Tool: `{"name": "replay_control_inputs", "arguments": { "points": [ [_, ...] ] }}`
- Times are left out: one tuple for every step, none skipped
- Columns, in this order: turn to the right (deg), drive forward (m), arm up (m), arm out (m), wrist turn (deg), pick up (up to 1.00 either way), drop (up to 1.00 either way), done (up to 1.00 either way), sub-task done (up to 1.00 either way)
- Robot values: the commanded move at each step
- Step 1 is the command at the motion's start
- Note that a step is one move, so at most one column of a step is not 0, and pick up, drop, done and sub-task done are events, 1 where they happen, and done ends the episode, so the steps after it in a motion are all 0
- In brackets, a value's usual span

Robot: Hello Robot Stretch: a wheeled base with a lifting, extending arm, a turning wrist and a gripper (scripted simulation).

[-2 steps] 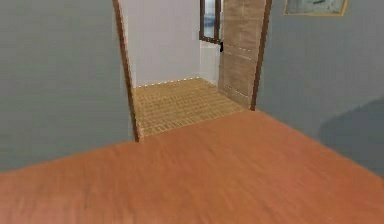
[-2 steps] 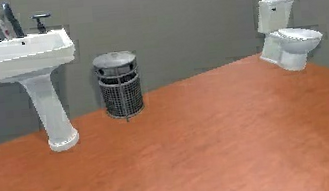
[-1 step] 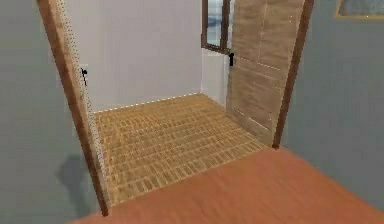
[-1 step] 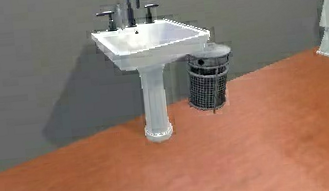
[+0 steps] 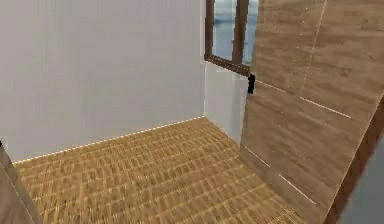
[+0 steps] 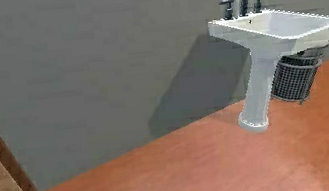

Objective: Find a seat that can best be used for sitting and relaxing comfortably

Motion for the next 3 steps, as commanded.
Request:
{"name": "replay_control_inputs", "arguments": {
  "points": [
    [-15.0,0.0,0.0,0.0,0.0,0.0,0.0,0.0,0.0],
    [0.0,0.1,0.0,0.0,0.0,0.0,0.0,0.0,0.0],
    [-18.0,0.0,0.0,0.0,0.0,0.0,0.0,0.0,0.0]
  ]
}}
